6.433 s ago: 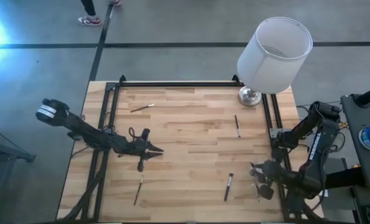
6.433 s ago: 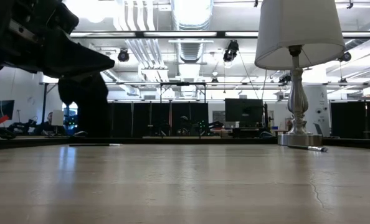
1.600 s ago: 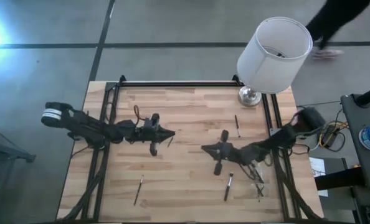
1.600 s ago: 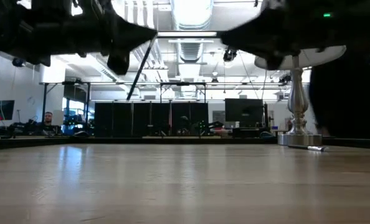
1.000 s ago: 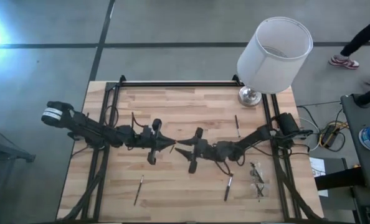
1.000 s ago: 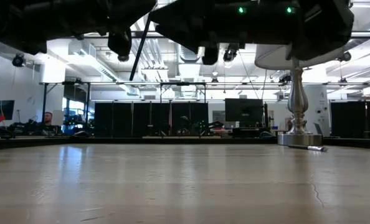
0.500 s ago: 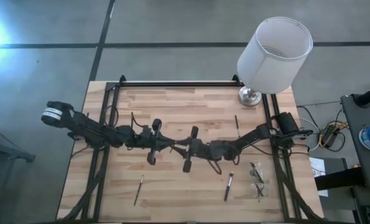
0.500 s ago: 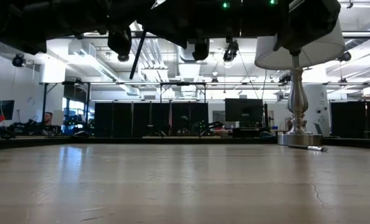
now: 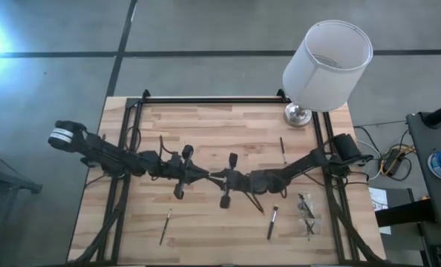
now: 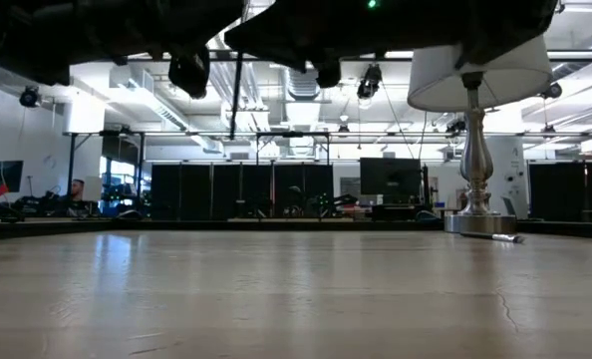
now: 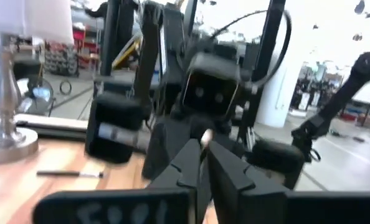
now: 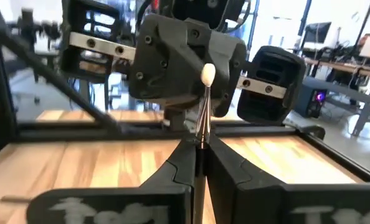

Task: Put items in baskets/containers
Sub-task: Put the eyebrow brush into the transparent organizer

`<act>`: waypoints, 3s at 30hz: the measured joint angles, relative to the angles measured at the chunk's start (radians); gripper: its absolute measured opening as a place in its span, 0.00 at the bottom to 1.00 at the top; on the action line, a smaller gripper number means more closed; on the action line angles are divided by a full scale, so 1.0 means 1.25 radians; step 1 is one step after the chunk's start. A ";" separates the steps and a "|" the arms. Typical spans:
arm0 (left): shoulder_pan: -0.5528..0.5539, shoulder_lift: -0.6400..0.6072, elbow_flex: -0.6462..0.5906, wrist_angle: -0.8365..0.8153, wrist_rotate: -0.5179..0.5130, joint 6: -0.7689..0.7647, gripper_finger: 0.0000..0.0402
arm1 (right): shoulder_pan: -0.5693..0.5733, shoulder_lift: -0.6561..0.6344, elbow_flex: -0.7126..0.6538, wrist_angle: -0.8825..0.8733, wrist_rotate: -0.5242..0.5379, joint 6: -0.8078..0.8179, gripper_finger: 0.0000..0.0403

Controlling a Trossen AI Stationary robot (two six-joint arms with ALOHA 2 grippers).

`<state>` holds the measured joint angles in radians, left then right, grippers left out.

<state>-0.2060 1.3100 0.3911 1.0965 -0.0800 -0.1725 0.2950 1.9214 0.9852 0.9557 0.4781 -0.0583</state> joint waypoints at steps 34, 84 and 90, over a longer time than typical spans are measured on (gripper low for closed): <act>-0.039 -0.119 -0.023 -0.150 0.057 0.078 0.15 | 0.619 -0.606 -0.045 -1.397 0.446 0.766 0.03; -0.039 -0.119 -0.028 -0.197 0.054 0.075 0.15 | 0.668 -0.761 -0.176 -1.648 0.285 1.099 0.03; -0.039 -0.119 -0.028 -0.198 0.054 0.074 0.15 | 0.682 -0.761 -0.231 -1.621 0.292 1.197 0.03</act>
<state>-0.2543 1.1614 0.3565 0.8494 -0.0120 -0.0795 1.1478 0.9703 0.6970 -1.0702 0.8427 1.4385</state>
